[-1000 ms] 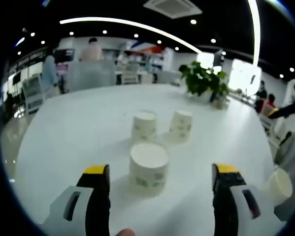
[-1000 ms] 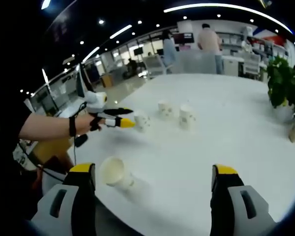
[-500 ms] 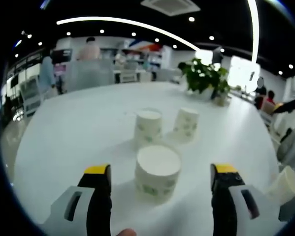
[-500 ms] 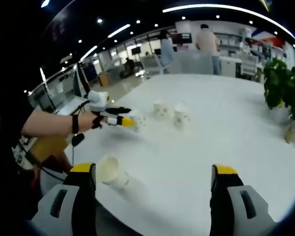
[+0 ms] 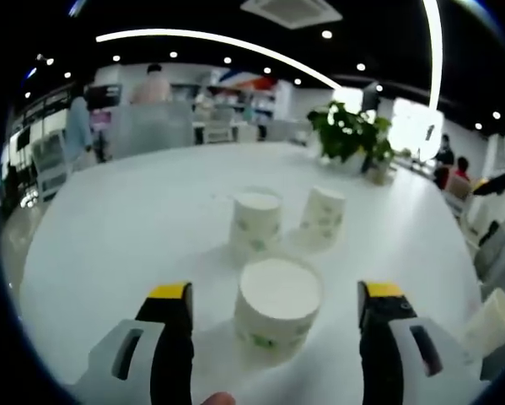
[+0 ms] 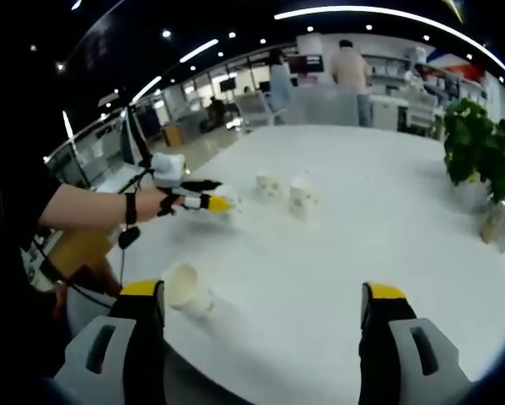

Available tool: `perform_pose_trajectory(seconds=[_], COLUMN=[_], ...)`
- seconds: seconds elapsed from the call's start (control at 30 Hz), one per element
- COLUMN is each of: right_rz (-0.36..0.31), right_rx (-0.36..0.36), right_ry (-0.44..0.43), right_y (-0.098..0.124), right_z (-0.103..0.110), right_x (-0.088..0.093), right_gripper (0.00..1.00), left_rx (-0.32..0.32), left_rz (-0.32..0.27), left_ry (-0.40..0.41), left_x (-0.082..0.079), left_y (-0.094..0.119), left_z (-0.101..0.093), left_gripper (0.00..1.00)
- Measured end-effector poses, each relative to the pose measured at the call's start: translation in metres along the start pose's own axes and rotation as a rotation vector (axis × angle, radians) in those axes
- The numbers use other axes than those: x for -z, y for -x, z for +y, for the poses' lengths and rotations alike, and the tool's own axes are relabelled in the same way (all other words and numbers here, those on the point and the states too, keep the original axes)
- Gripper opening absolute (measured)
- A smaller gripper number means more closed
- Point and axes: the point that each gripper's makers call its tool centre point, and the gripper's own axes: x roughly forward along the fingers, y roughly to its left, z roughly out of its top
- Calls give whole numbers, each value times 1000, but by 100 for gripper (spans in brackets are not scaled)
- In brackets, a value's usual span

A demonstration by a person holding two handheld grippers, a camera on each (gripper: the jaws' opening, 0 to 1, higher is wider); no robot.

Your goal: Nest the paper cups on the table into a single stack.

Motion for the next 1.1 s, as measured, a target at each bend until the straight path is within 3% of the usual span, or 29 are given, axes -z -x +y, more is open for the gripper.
perform_pose_trajectory(seconds=[0.2,0.43,0.53,0.73,1.03,1.1], right_rz=[6,5,6,9,8,8], right_rx=[5,11,11,14,12,11], right_ry=[-4,-12,-9,-19,-24,-24], right_y=[2,3,4,3,1,1], right_z=[0,-1,-1,-2,-1,-1], right_x=[3,7,7,9,11,11], right_gripper=[95,94,94,93,93,93], left_rx=[7,17,25,44,46,75], left_rz=[8,16,4,33,30,2], left_ry=[0,-13,-26,-118,-106,-43], left_x=[2,6,2,7,9,4], left_y=[-4,-5,-4,-7,-8,-9], left_z=[0,0,-1,-6,-7,-14], left_gripper=[77,68,58,41,41,40])
